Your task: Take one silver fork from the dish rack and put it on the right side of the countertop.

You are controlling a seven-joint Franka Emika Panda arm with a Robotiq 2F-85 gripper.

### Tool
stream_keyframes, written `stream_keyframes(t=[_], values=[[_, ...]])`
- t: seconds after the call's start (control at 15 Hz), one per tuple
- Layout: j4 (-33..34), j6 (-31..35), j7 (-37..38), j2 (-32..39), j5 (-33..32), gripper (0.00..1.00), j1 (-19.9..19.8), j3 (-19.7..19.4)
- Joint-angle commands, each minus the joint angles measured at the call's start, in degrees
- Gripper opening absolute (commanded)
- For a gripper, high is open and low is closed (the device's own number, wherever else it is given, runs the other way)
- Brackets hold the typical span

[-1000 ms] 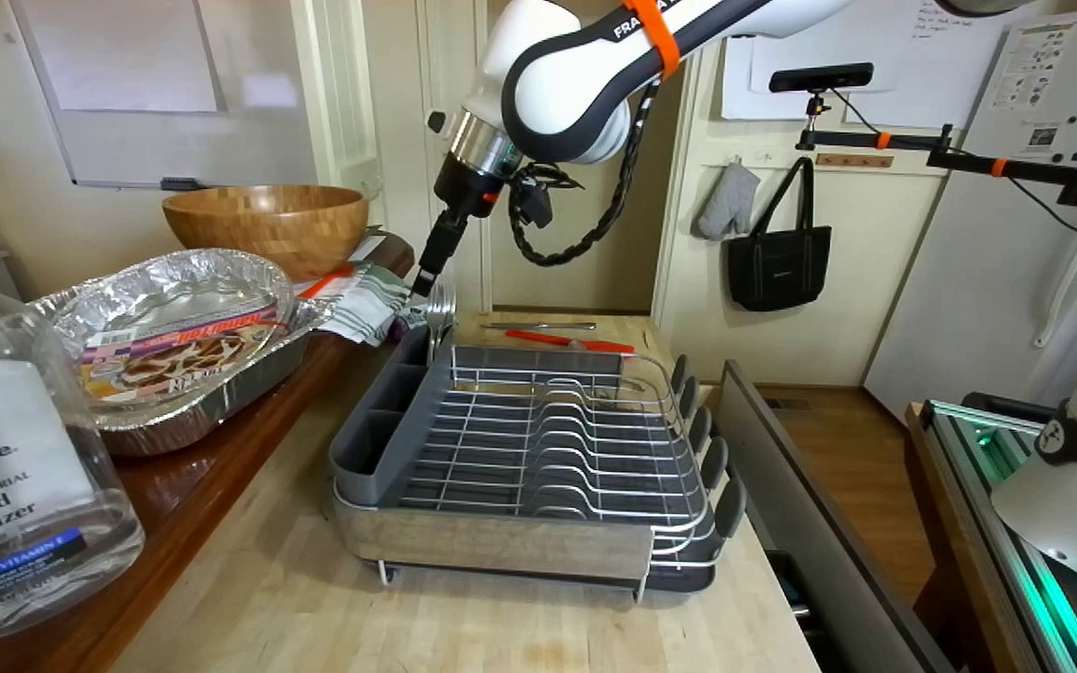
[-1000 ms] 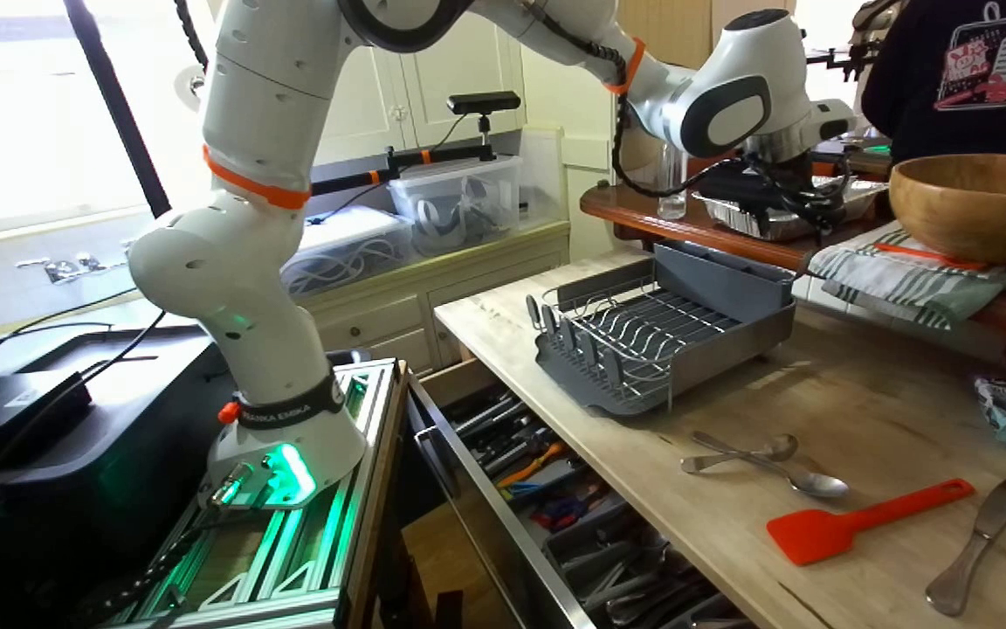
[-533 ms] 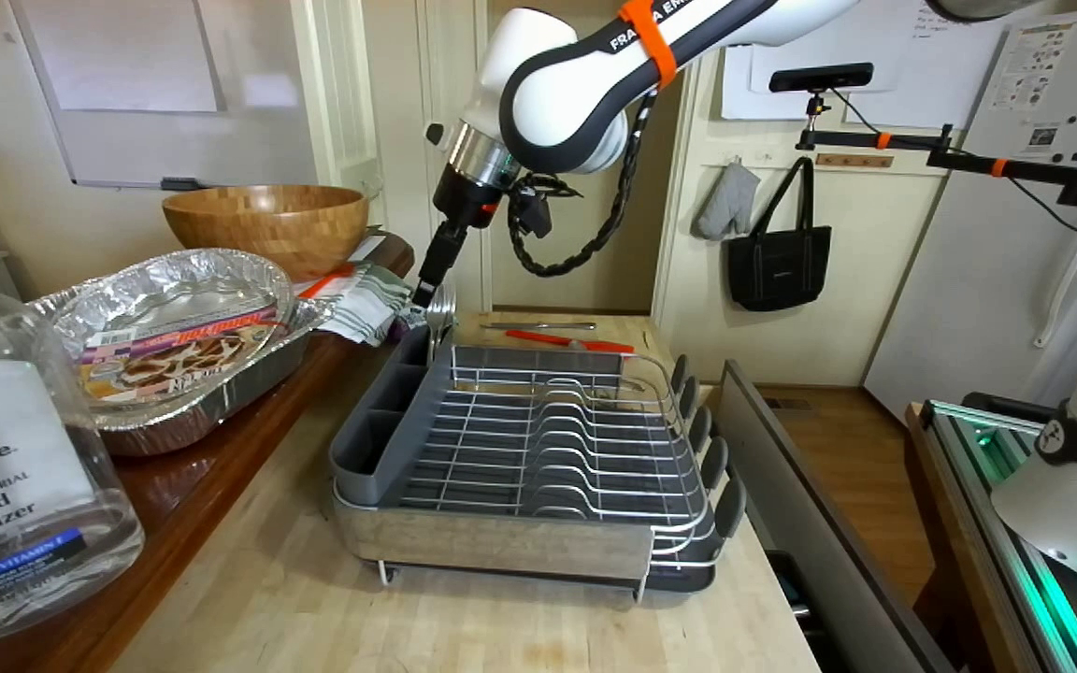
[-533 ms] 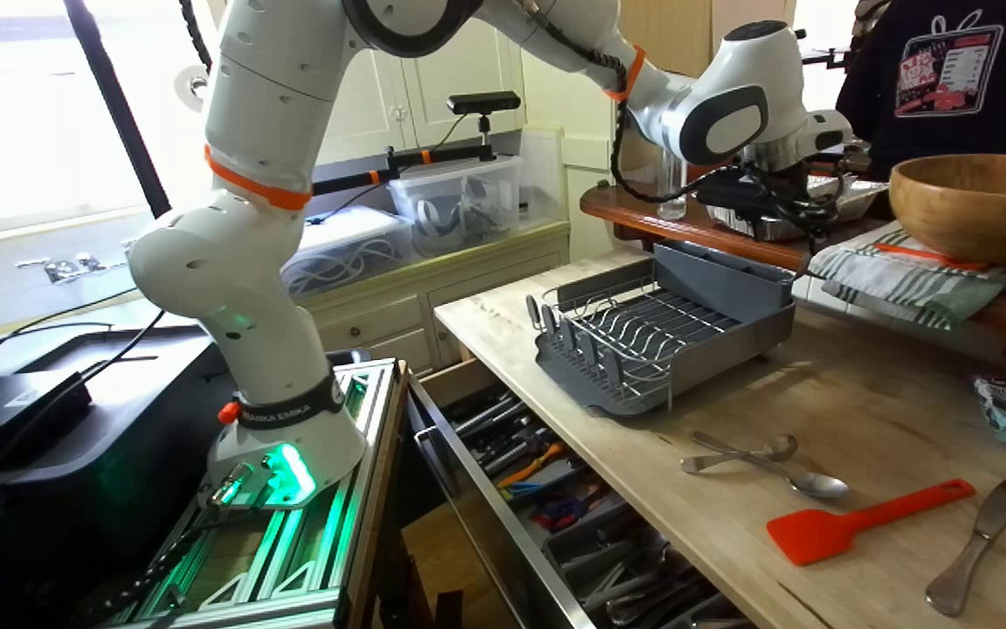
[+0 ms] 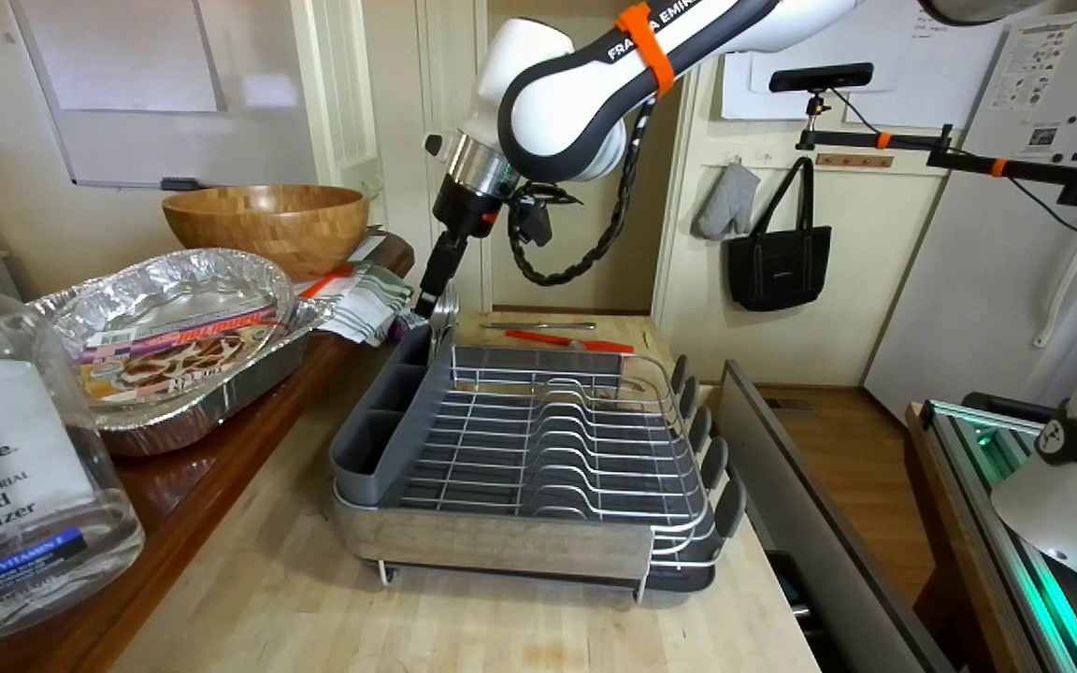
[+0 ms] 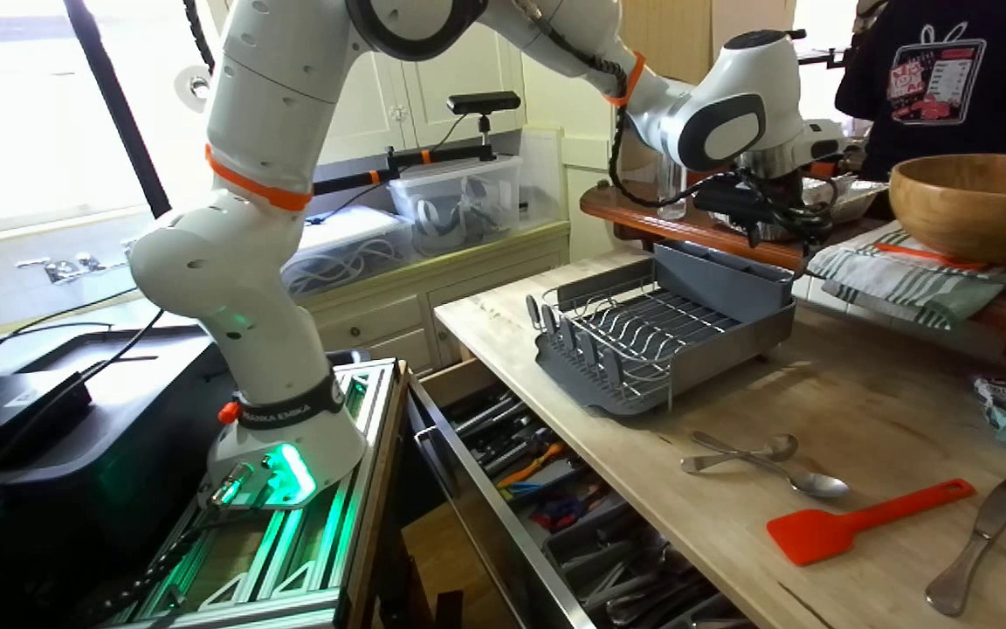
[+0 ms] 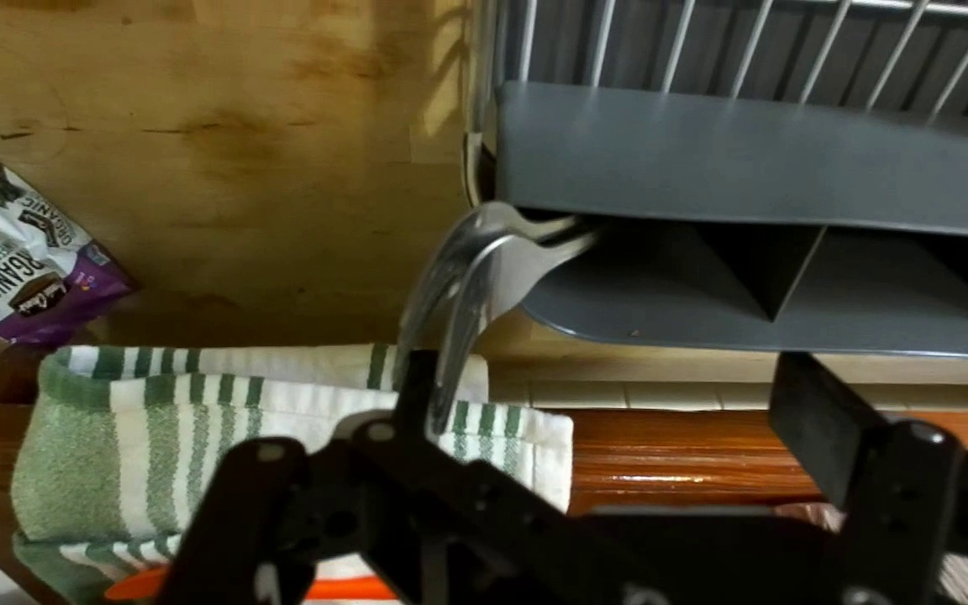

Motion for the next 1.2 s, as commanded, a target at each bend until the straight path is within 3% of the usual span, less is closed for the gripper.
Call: stream_keyframes(t=[0.0, 0.27, 0.4, 0.47, 1.07, 1.13], values=[[0.38, -2.94, 1.7, 0.22, -0.75, 1.0, 0.58, -0.29], [0.53, -6.02, 2.33, 0.05, -1.3, 0.99, 1.13, -0.85], [0.63, -7.35, 2.44, 0.09, -1.39, 0.74, 1.24, -0.85], [0.7, -7.57, 2.43, 0.09, -1.43, 0.7, 1.29, -0.86], [1.72, -8.39, 2.5, -0.26, -1.95, 0.0, 1.29, -1.69], [1.85, -8.72, 2.54, -0.3, -2.06, 0.0, 1.34, -1.76]])
